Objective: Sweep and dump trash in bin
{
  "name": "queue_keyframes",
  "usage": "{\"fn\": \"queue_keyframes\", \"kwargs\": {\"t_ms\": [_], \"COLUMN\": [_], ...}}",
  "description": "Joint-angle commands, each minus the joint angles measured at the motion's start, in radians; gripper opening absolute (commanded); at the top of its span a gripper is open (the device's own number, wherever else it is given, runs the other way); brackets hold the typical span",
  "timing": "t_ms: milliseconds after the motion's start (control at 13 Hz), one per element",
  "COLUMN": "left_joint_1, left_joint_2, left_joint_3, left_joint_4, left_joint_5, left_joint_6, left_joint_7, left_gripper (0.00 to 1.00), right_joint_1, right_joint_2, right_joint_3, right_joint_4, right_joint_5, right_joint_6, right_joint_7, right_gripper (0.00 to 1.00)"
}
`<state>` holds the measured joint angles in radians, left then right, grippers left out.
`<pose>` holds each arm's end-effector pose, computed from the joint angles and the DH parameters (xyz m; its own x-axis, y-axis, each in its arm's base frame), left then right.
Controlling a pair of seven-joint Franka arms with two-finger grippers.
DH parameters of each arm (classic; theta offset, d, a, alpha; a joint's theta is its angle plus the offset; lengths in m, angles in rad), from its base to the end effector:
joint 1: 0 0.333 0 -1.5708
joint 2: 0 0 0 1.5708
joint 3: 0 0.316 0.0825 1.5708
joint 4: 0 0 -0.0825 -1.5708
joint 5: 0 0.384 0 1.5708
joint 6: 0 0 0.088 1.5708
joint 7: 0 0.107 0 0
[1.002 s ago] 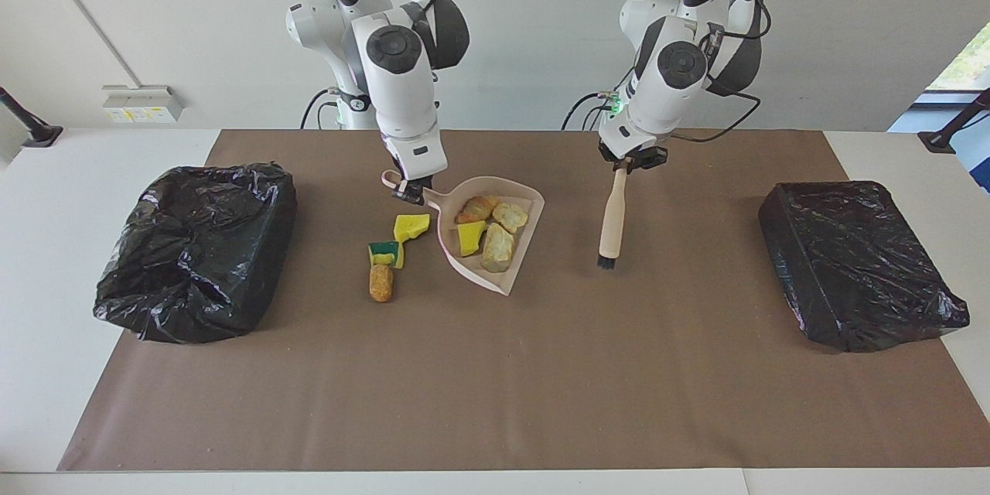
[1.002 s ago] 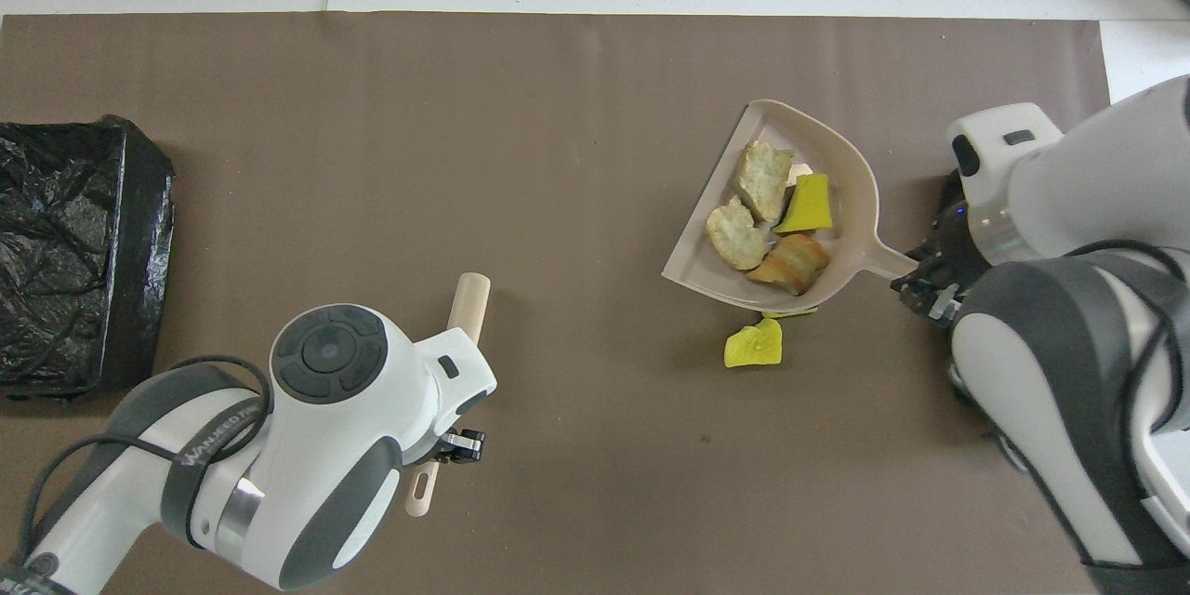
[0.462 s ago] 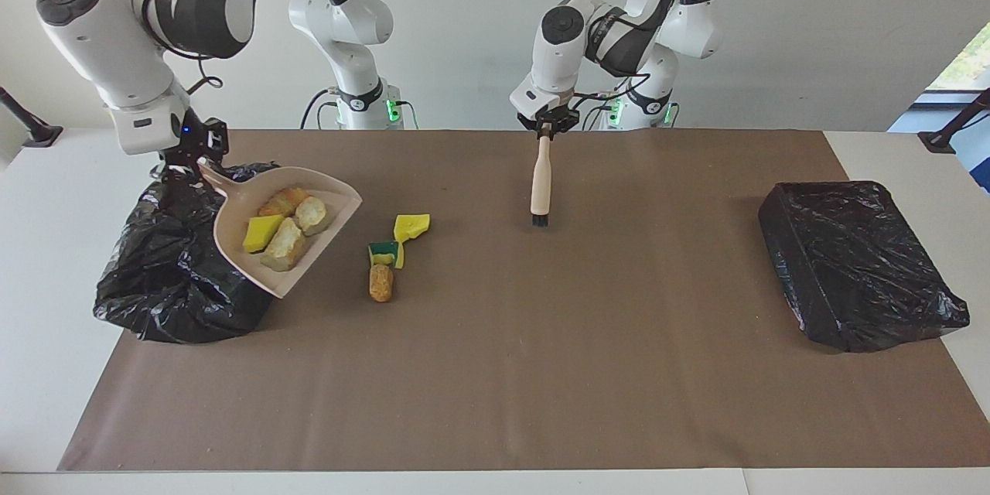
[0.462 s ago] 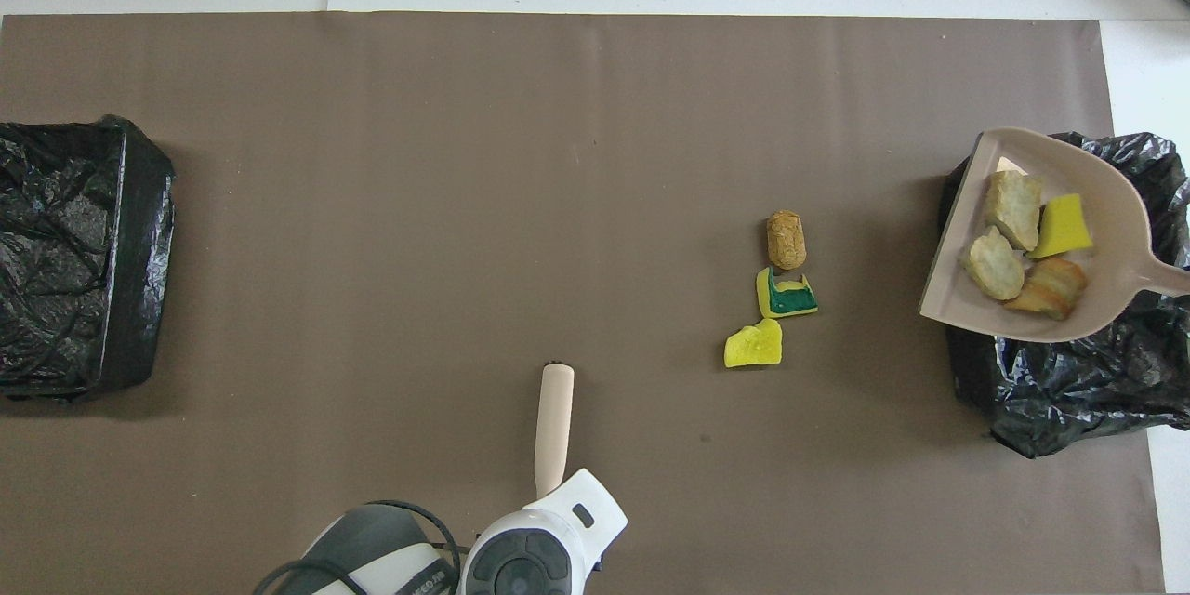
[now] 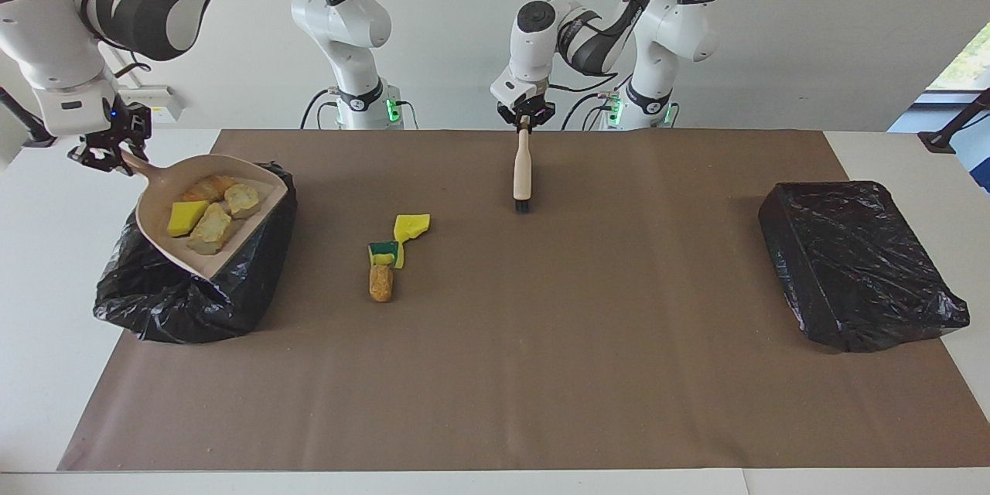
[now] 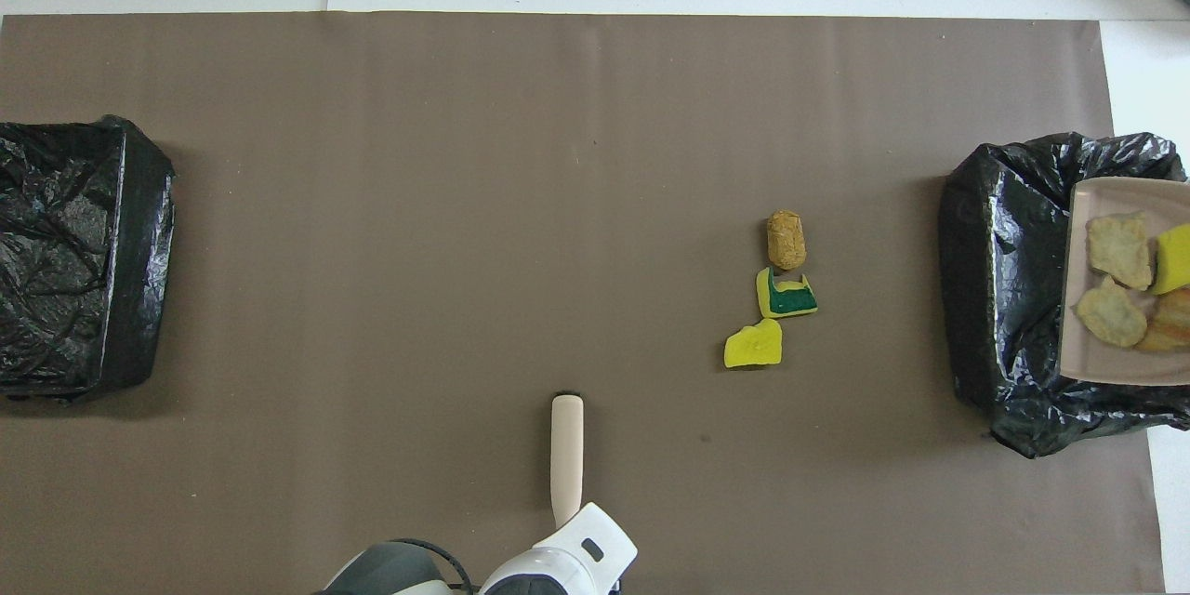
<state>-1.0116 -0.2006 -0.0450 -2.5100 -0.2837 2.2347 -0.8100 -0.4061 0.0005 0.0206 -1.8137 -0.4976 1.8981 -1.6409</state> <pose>0.2083 -0.3853 0.3490 0.9761 -0.0675 -0.2067 -0.0540 -0.9961 0.0705 0.5188 -0.2481 0.5458 0.1552 0.8714 -0.4653 0.9856 -0.1683 0.0134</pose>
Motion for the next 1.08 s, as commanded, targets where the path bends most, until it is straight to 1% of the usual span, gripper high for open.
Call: {"fn": "queue_keyframes", "kwargs": {"t_ms": [0,77,154,231,308,385,462,616,694,848,1002], "left_joint_1": [-0.015,-0.010,-0.007,0.001,0.002,0.014,0.037,0.089,0.102,0.143,0.232], "left_joint_2": [-0.028,-0.028,-0.022,-0.016,-0.005,0.001,0.019,0.027,0.026,0.027,0.027], "left_joint_3": [0.016,0.017,0.019,0.019,0.022,0.023,0.023,0.023,0.023,0.023,0.023], "left_joint_4": [-0.036,-0.035,-0.032,-0.026,-0.015,-0.004,0.016,0.060,0.083,0.125,0.180], "left_joint_5": [-0.051,-0.051,-0.051,-0.051,-0.051,-0.039,-0.025,0.079,0.112,0.181,0.260], "left_joint_6": [0.014,0.008,0.006,0.006,0.002,0.002,0.000,-0.022,-0.036,-0.064,-0.095], "left_joint_7": [-0.009,-0.011,-0.009,-0.009,0.005,0.008,0.014,0.028,0.032,0.069,0.158], "left_gripper": [0.14,0.26,0.39,0.61,0.90,1.00,1.00,1.00,1.00,1.00,1.00], "right_joint_1": [0.027,0.035,0.056,0.088,0.101,0.118,0.136,0.157,0.171,0.220,0.231], "right_joint_2": [0.006,0.028,0.036,0.033,0.030,0.023,0.023,0.015,-0.002,-0.045,-0.071], "right_joint_3": [0.013,0.013,0.015,0.015,0.015,0.015,0.015,0.015,0.015,0.015,0.015], "right_joint_4": [-0.053,-0.053,-0.055,-0.062,-0.067,-0.079,-0.079,-0.076,-0.076,-0.078,-0.091], "right_joint_5": [-0.129,-0.162,-0.232,-0.281,-0.306,-0.341,-0.379,-0.424,-0.438,-0.447,-0.461], "right_joint_6": [0.111,0.124,0.125,0.124,0.113,0.111,0.102,0.040,0.012,-0.100,-0.139], "right_joint_7": [-0.077,-0.092,-0.109,-0.121,-0.123,-0.113,-0.096,-0.073,-0.073,-0.053,-0.013], "right_gripper": [0.00,0.00,0.00,0.00,0.00,0.00,0.00,0.00,0.00,0.00,0.00]}}
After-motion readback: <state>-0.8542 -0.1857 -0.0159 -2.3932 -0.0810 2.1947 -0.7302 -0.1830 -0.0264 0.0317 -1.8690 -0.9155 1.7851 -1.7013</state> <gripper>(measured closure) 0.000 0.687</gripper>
